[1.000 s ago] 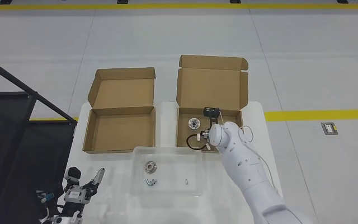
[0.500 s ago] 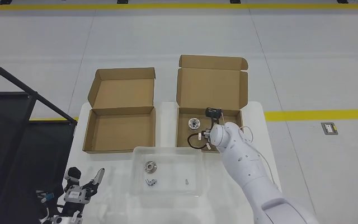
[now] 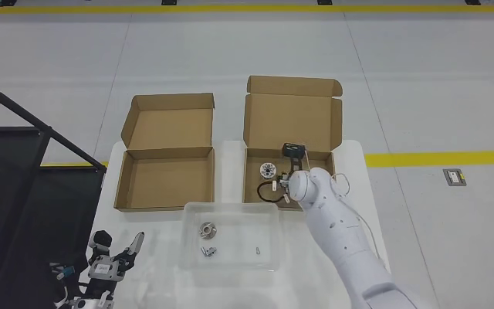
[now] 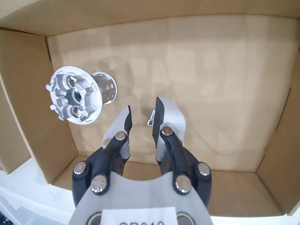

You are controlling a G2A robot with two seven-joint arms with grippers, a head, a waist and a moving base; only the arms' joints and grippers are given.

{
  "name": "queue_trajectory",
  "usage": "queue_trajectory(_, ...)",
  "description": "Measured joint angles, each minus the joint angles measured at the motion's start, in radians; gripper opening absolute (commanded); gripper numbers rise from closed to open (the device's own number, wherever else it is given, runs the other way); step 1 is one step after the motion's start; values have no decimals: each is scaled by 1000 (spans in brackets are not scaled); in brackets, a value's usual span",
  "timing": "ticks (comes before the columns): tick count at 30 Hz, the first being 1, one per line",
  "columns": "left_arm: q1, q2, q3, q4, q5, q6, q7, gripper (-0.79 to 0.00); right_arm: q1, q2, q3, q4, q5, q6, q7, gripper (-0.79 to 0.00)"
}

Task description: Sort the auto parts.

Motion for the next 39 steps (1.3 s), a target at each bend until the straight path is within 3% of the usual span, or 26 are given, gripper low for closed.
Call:
queue_trajectory(4, 0, 0, 0, 0, 0, 0, 0, 0, -97, 21, 36, -203, 3, -25, 53, -548)
queue_trajectory(11, 0, 0, 0, 0, 0, 0, 0, 0, -392, 63, 89, -742, -35, -124, 226, -486)
queue_trajectory(16, 0, 0, 0, 0, 0, 0, 0, 0, -521, 74, 54, -967, -44, -196, 314, -477)
queue_trajectory(19, 0, 0, 0, 0, 0, 0, 0, 0, -540, 75, 17, -1009, -41, -185, 401, -419)
queue_trajectory(21, 0, 0, 0, 0, 0, 0, 0, 0, -537, 73, -21, -1014, -49, -162, 446, -114)
queue_trajectory(22, 0, 0, 0, 0, 0, 0, 0, 0, -535, 71, -38, -1013, -51, -151, 460, -12)
queue_trajectory(29, 0, 0, 0, 0, 0, 0, 0, 0, -513, 63, -108, -1006, -39, -83, 526, 0)
queue_trajectory(39, 0, 0, 0, 0, 0, 0, 0, 0, -519, 64, -110, -998, -38, -97, 515, 0)
